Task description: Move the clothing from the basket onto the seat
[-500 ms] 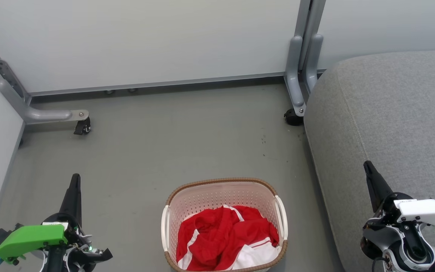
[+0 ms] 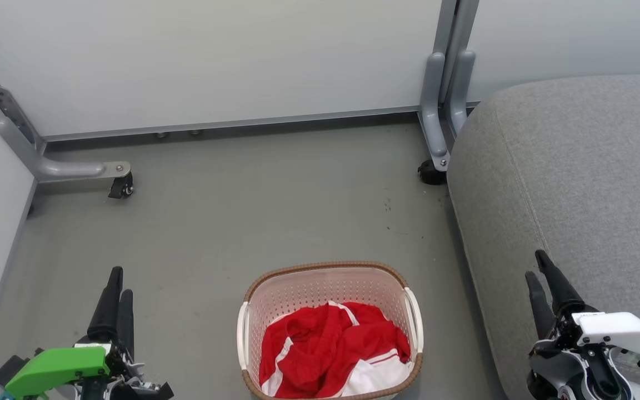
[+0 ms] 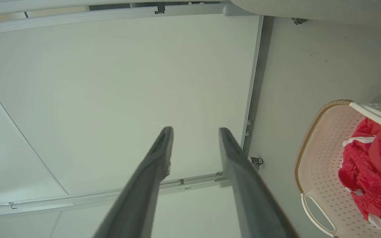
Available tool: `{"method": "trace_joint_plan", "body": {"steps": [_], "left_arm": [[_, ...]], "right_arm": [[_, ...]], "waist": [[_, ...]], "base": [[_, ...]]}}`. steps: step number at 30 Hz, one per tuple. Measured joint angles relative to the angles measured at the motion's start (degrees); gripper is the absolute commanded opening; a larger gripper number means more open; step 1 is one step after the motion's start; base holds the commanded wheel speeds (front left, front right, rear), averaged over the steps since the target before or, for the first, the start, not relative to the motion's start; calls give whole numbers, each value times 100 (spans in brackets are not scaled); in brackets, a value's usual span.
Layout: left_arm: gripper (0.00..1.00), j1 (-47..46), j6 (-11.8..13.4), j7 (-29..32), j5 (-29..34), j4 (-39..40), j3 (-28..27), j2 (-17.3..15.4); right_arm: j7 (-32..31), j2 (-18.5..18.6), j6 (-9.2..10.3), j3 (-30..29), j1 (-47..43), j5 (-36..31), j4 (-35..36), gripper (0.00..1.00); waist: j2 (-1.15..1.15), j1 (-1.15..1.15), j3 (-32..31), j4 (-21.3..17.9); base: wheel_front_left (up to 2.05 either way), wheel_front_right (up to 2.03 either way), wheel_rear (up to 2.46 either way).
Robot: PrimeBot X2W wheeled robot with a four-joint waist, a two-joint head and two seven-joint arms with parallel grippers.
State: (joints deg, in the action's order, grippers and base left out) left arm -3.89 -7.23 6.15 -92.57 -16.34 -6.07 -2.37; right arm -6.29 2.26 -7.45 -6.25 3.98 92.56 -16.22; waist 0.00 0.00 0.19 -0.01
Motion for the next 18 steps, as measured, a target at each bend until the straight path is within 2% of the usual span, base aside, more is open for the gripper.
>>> {"method": "trace_joint_plan", "body": {"steps": [5,8,15,18], "left_arm": [[100,-1,0,-151,220,40,103,-2],[100,-1,0,-229,539,92,100,-2],[100,12,3,-416,1728,339,147,-2],[100,54,78,-483,2134,477,256,0]], "right_arm": [[152,3,0,88,-11,-253,5,100],[237,3,0,79,-15,-636,26,100],[413,5,0,154,-38,-1800,289,100],[493,5,0,256,-61,-2220,405,100]], "waist": [[0,0,-3,3],[0,0,-7,4],[0,0,-20,5],[0,0,-28,5]], "base": [[0,0,0],[0,0,0],[0,0,0],[0,0,0]]}}
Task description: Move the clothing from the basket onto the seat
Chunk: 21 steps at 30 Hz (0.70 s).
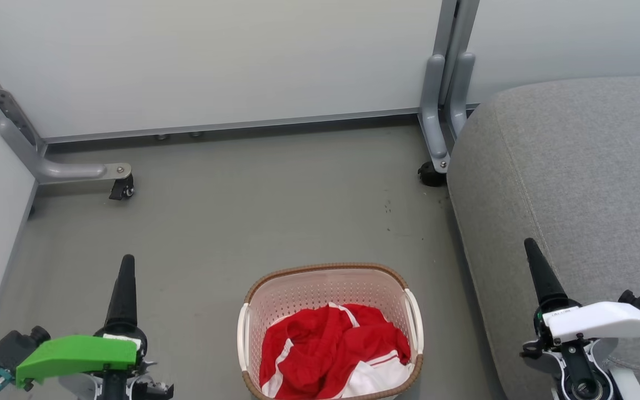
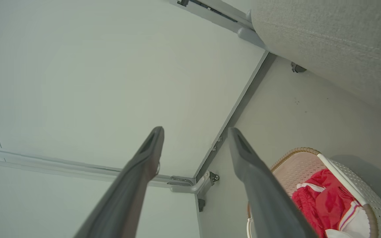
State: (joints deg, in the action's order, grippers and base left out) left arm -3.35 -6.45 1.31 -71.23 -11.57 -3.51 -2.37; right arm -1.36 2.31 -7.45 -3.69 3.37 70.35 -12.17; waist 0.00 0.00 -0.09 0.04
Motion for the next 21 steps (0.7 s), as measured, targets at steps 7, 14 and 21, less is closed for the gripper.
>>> {"method": "trace_joint_plan", "body": {"steps": [7,14,21], "left_arm": [[100,101,162,-156,834,188,198,-2],[100,155,293,-318,1517,335,365,-19],[100,160,398,-455,2137,442,528,-60]], "right_arm": [[162,1,0,221,-88,-815,177,100],[307,5,0,286,-157,-1468,263,100],[458,8,0,341,-202,-2101,352,100]], "waist": [[0,0,-17,0],[0,0,-31,15],[0,0,-40,30]], "base": [[0,0,0],[0,0,0],[0,0,0]]}}
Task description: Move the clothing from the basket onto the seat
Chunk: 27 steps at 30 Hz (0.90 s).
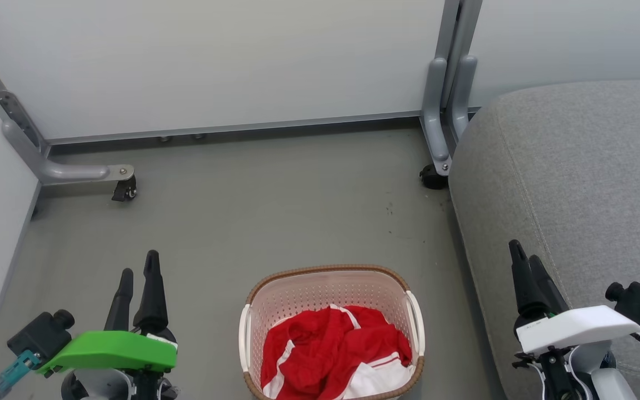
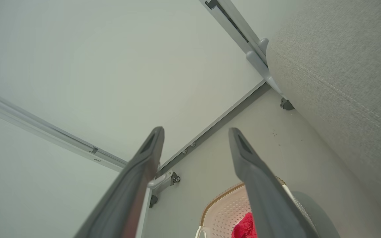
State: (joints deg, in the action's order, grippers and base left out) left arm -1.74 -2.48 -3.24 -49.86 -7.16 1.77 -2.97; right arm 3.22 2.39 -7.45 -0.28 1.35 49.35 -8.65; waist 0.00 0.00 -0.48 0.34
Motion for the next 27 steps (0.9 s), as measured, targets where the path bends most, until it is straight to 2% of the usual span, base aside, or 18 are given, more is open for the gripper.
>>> {"method": "trace_joint_plan", "body": {"steps": [8,27], "left_arm": [[100,7,141,-148,630,143,216,-34],[100,112,248,-464,1945,323,499,-105]], "right_arm": [[148,3,-1,88,-21,-635,125,100],[470,12,-1,285,-114,-1953,343,100]], "waist": [[0,0,14,14],[0,0,5,7]], "base": [[0,0,0],[0,0,0]]}}
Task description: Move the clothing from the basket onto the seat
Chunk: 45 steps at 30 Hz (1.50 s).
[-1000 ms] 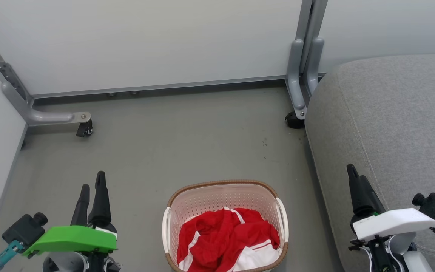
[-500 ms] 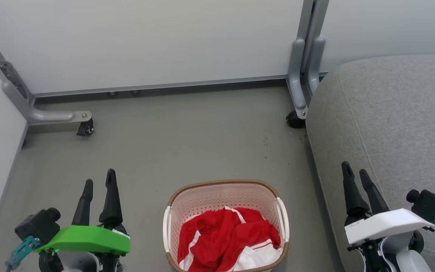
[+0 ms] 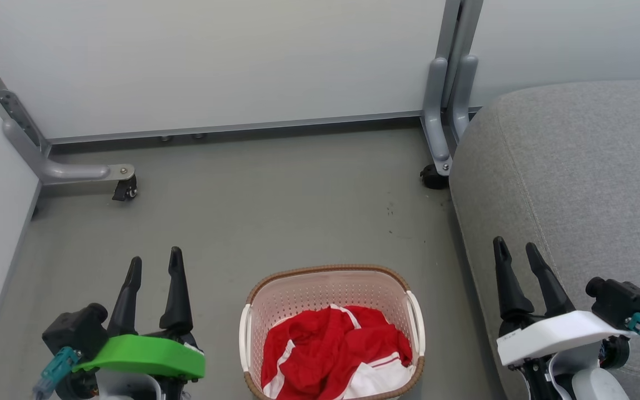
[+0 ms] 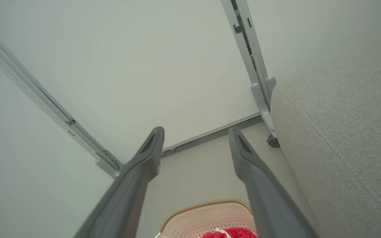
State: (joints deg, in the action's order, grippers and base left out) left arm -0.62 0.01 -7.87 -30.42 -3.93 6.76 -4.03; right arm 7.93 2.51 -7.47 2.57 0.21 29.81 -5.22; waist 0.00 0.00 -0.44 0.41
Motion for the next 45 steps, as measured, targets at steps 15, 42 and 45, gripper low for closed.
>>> {"method": "trace_joint_plan", "body": {"steps": [15,42,45], "left_arm": [[100,92,-131,-230,714,-68,112,18],[100,270,-426,-543,1464,-232,0,123],[100,286,-403,-580,1600,-229,15,123]], "right_arm": [[214,7,0,153,-113,-890,99,100],[533,18,-1,163,-339,-2022,-93,100],[569,19,-1,157,-345,-2143,-110,100]], "waist": [[0,0,-29,21],[0,0,-147,57],[0,0,-147,53]], "base": [[0,0,0],[0,0,0],[0,0,0]]}}
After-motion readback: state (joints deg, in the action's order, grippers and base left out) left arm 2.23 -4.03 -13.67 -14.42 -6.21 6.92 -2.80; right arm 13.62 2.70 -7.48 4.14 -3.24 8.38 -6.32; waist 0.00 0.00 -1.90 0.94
